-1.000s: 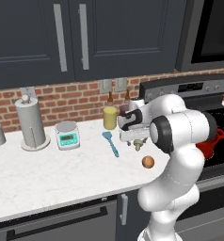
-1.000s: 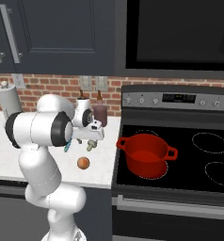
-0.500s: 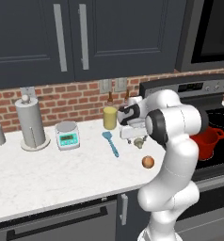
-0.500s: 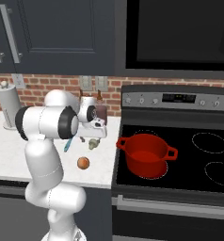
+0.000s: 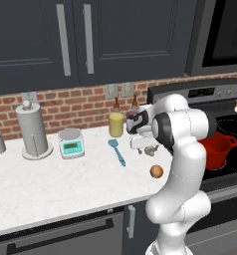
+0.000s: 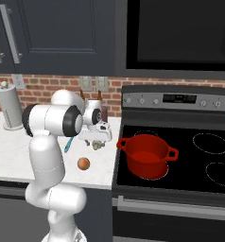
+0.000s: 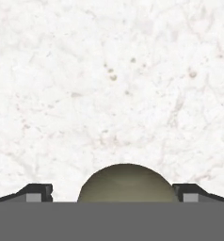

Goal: Put the onion and mushroom in the pot. Retrieve the spatula and lightly stir the vegetables in the pot.

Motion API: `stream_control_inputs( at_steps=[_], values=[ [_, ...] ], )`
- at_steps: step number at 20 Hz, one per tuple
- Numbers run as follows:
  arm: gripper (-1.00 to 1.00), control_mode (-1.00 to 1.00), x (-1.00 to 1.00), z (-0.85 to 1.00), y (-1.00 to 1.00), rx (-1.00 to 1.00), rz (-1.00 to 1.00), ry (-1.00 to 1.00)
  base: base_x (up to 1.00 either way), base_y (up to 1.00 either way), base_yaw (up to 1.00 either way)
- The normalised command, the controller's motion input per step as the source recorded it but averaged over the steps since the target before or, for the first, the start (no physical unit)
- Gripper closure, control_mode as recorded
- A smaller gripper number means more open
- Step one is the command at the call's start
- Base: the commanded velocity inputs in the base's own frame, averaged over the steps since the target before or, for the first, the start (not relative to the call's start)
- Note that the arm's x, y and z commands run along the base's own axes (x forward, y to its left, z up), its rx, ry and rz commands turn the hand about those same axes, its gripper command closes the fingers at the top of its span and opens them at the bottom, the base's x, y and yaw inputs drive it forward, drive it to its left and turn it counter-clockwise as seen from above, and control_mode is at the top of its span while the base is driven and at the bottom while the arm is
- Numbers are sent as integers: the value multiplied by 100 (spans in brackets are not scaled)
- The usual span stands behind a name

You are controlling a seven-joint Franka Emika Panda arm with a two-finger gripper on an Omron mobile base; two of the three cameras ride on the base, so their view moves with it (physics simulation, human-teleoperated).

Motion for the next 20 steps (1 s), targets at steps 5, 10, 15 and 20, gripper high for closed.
stream_control_inputs(
  at_steps=[5,10,15,20],
  values=[
    [100,-100,0,-29,-4,0,0,0,0,0,0],
    [100,-100,0,-6,0,0,0,1,0,0,0],
    [100,-100,0,0,3,-1,0,0,0,0,0],
    [100,-100,-15,0,2,0,1,-3,0,0,0]
  ],
)
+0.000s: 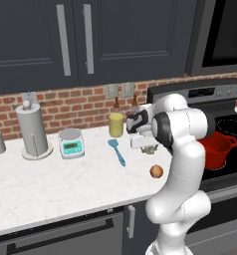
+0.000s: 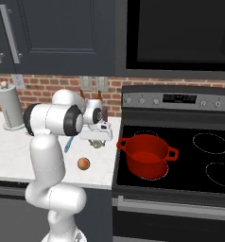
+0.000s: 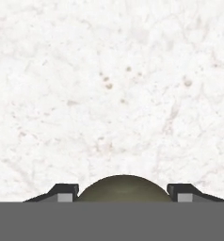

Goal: Put the onion and mushroom in the pot. Retrieve the spatula and lightly stir the vegetables in the pot.

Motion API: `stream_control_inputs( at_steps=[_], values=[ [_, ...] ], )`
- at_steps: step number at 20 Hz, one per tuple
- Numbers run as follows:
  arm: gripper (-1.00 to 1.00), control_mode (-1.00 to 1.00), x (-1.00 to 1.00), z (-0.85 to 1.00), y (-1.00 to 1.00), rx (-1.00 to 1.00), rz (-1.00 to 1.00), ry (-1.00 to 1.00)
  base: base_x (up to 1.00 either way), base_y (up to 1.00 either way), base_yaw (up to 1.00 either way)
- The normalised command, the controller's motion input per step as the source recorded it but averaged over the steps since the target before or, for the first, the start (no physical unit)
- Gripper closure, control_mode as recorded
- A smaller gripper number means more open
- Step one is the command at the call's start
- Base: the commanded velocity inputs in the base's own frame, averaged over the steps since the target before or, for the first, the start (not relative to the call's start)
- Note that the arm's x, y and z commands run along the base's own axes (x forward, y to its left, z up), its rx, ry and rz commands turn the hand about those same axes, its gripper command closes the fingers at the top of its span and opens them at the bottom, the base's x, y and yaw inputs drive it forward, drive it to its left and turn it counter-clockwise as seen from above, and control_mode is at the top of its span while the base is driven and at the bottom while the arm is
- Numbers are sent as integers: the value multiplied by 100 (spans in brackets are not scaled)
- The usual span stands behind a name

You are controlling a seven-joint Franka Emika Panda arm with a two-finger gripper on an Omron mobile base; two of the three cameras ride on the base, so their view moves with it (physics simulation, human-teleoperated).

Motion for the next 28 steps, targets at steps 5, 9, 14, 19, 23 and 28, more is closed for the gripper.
stream_control_inputs(
  at_steps=[5,9,14,19,23,28],
  values=[
    [100,-100,-38,21,4,1,3,-9,0,0,0],
    [100,-100,-62,42,1,0,3,-19,0,0,0],
    [100,-100,-69,81,0,3,1,-18,0,0,0],
    [100,-100,-69,99,0,1,0,-15,0,0,0],
    [100,-100,-73,98,0,0,0,-19,0,0,0],
    [100,-100,-57,68,-1,0,0,-7,0,0,0]
  ],
)
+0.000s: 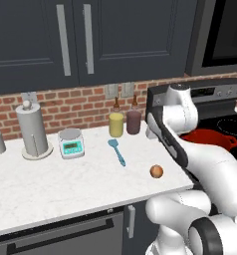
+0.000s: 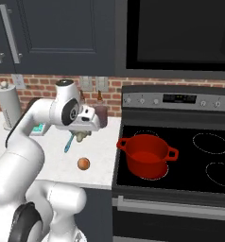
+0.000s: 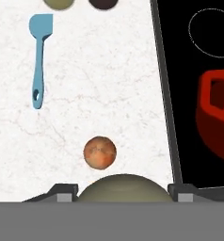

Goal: Put the onion and mushroom in the pot. Retrieve the spatula and lightly stir the vegetables in the pot.

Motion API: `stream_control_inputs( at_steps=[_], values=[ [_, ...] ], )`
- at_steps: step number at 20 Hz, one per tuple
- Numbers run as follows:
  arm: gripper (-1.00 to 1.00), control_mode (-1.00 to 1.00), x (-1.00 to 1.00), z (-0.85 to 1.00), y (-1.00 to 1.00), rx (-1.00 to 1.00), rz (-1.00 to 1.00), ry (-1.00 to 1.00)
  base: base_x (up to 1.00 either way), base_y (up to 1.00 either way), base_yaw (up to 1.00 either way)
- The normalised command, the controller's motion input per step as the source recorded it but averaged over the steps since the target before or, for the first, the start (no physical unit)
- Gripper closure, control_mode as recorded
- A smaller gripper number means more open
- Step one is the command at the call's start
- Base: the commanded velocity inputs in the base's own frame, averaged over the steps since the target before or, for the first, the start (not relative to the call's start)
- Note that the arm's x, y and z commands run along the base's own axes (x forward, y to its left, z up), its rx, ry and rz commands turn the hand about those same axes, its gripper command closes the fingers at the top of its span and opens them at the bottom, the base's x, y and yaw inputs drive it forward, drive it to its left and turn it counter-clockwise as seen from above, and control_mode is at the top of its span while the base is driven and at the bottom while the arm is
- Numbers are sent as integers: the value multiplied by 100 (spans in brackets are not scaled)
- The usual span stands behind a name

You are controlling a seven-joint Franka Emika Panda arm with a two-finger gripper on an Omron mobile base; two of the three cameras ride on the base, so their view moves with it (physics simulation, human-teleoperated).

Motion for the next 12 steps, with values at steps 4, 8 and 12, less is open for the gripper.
stream_control_inputs(
  at_steps=[4,8,12],
  values=[
    [100,-100,-36,33,-31,0,-1,0,0,0,0],
    [100,-100,-36,47,-58,1,-4,0,0,0,0],
    [100,-100,-19,33,-66,2,-6,4,0,0,0]
  ],
)
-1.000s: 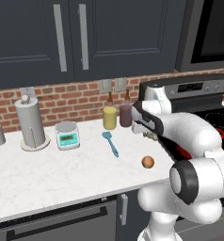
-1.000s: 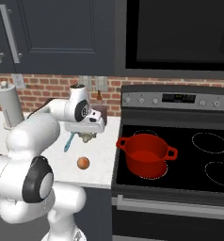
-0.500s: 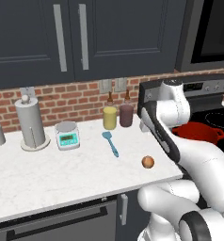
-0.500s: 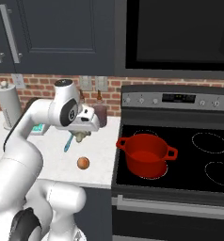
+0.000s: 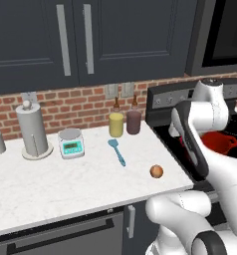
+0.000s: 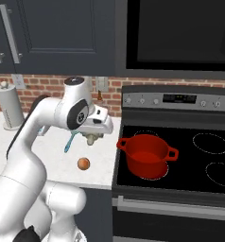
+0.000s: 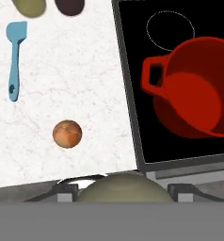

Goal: Put the onion and mushroom in the pot. Retrieve the spatula and lightly stir the vegetables in the pot.

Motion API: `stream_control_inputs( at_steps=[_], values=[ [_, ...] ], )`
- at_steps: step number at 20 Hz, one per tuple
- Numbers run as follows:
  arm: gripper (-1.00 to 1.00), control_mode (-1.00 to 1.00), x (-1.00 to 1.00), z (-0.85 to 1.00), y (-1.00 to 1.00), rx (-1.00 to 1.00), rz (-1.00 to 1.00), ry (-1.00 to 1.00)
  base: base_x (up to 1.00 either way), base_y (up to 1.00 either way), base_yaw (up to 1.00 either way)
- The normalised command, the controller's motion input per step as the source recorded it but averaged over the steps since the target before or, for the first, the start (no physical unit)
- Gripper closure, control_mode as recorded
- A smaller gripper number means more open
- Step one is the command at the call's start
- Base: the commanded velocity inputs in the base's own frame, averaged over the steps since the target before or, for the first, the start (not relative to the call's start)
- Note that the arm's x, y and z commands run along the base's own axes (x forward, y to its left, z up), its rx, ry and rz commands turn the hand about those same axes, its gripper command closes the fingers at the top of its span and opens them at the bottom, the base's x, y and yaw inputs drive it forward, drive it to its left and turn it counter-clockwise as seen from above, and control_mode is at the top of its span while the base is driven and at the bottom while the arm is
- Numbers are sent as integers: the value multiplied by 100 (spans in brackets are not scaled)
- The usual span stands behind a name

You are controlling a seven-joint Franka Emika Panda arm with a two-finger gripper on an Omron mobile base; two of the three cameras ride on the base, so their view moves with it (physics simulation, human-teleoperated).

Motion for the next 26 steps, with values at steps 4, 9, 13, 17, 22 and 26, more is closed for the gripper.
stream_control_inputs(
  at_steps=[4,9,13,17,22,26],
  values=[
    [100,-100,0,1,-87,0,-10,11,0,0,0],
    [100,-100,9,-7,-100,0,-10,12,0,0,0],
    [100,-100,18,-20,-79,-1,-8,5,0,0,0],
    [100,-100,36,-35,-12,-2,-3,0,0,0,0],
    [100,-100,30,-46,0,-2,0,1,0,0,0],
    [100,-100,34,-47,-5,0,0,5,0,0,0]
  ],
)
